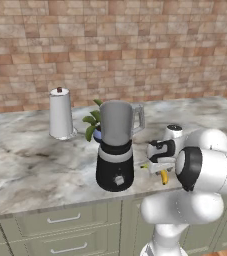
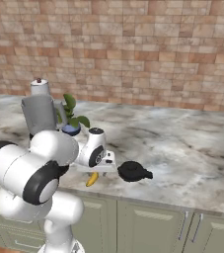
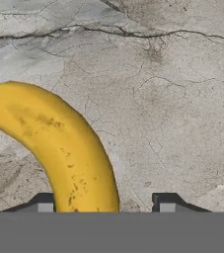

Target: Open the blender lid, put the banana in the blender, close the lid, and start the blender.

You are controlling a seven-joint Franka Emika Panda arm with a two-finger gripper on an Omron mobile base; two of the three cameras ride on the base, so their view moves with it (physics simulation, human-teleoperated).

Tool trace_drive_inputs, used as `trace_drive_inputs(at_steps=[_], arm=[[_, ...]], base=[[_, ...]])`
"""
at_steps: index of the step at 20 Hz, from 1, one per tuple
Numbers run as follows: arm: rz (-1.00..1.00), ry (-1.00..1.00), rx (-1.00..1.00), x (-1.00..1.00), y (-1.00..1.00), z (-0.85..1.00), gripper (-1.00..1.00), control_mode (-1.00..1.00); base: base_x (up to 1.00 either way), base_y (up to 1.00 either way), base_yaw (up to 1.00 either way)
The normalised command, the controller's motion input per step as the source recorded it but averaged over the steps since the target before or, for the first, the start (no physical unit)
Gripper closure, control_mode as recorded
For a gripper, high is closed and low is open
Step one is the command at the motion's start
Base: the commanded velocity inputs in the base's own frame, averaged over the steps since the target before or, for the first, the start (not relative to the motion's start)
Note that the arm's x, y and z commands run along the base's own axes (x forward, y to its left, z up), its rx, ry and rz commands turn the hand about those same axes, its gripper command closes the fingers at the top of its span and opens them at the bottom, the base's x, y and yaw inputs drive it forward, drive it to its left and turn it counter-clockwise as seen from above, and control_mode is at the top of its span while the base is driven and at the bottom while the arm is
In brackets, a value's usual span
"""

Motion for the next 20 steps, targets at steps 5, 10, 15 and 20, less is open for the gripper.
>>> trace_drive_inputs(at_steps=[5,10,15,20], arm=[[0.00,-0.04,0.00,-0.05,0.00,0.00,1.00,-1.00],[0.00,-0.10,0.00,-0.11,-0.02,0.54,1.00,-1.00],[0.01,-0.20,0.00,-0.35,-0.01,1.00,1.00,-1.00],[0.01,-0.22,0.00,-0.36,0.00,1.00,1.00,-1.00]], base=[[0.00,0.00,0.00],[0.00,0.00,0.00],[0.00,0.00,0.00],[0.00,0.00,0.00]])
